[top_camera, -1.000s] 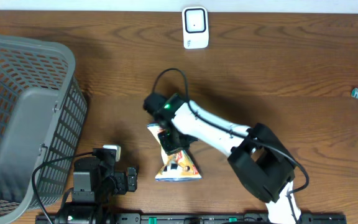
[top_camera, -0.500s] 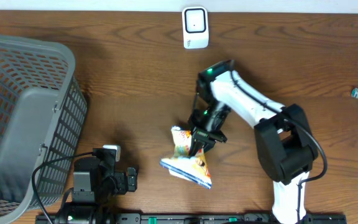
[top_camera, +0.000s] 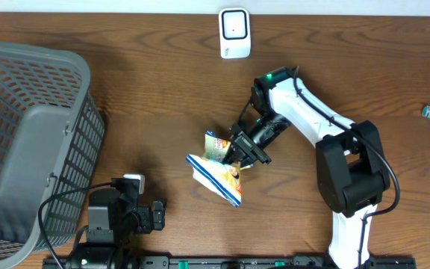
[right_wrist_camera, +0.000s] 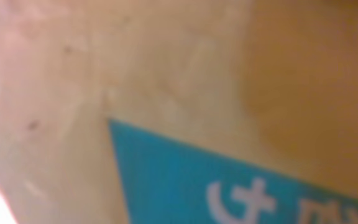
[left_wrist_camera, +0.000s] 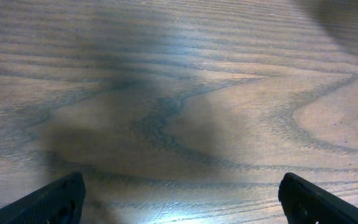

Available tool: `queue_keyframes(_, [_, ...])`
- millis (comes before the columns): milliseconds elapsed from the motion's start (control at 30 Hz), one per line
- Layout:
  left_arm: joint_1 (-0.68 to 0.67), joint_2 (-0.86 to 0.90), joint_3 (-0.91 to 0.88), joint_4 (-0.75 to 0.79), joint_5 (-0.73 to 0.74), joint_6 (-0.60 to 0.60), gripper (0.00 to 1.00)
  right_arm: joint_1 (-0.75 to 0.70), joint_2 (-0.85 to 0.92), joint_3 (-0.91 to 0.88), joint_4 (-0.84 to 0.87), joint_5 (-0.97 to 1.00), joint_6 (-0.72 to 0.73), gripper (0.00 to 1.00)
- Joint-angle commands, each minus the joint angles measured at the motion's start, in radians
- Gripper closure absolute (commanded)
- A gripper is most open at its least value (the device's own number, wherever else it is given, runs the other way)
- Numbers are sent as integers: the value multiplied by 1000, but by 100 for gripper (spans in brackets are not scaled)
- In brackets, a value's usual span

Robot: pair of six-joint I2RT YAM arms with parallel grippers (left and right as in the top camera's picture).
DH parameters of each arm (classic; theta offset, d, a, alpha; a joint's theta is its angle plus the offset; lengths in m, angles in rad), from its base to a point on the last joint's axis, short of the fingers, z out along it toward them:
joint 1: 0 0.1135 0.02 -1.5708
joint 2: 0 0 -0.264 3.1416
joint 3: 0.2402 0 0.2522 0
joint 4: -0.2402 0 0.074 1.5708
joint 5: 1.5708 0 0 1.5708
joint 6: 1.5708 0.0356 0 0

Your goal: Scan the item barcode

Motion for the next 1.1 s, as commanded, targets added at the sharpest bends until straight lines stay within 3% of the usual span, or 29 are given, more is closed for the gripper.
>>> queue_keyframes(0, [2, -3, 5, 0, 9, 6, 1, -38, -33, 18, 50, 238, -115, 99])
queue_keyframes(167, [2, -3, 5, 0, 9, 6, 1, -42, -33, 18, 126, 704, -103, 99])
queue_keyframes(200, [2, -3, 5, 0, 9, 6, 1, -42, -33, 18, 143, 798, -83, 95])
queue_keyframes(267, [2, -3, 5, 0, 9, 6, 1, -42, -33, 18, 190, 941, -22, 44])
queue_keyframes(300, [2, -3, 5, 0, 9, 6, 1, -42, -33, 18, 206, 983, 3, 27])
queue_keyframes(367, [2, -3, 5, 0, 9, 6, 1, -42, -33, 18, 227, 1012, 29, 12])
queue_keyframes(400, [2, -3, 5, 0, 9, 6, 1, -42, -33, 19, 232, 1012, 24, 23])
queue_keyframes(433, [3, -3, 5, 0, 9, 6, 1, -45, -33, 21, 234, 1012, 28, 57])
queue_keyframes(467, [2, -3, 5, 0, 9, 6, 1, -45, -33, 27, 233, 1016, 49, 84])
queue_keyframes(500, [2, -3, 5, 0, 9, 6, 1, -45, -33, 37, 230, 1030, 74, 85])
queue_keyframes(800, [2, -3, 5, 0, 9, 6, 1, 32, -33, 259, 87, 1165, 227, 74])
queue_keyframes(900, [2, -3, 5, 0, 9, 6, 1, 98, -33, 270, 89, 1166, 243, 34])
queue_keyframes(1000, [2, -3, 5, 0, 9, 6, 1, 170, -33, 252, 96, 1189, 287, 16])
queue_keyframes(1067, [3, -3, 5, 0, 9, 6, 1, 216, -33, 236, 100, 1248, 354, 11])
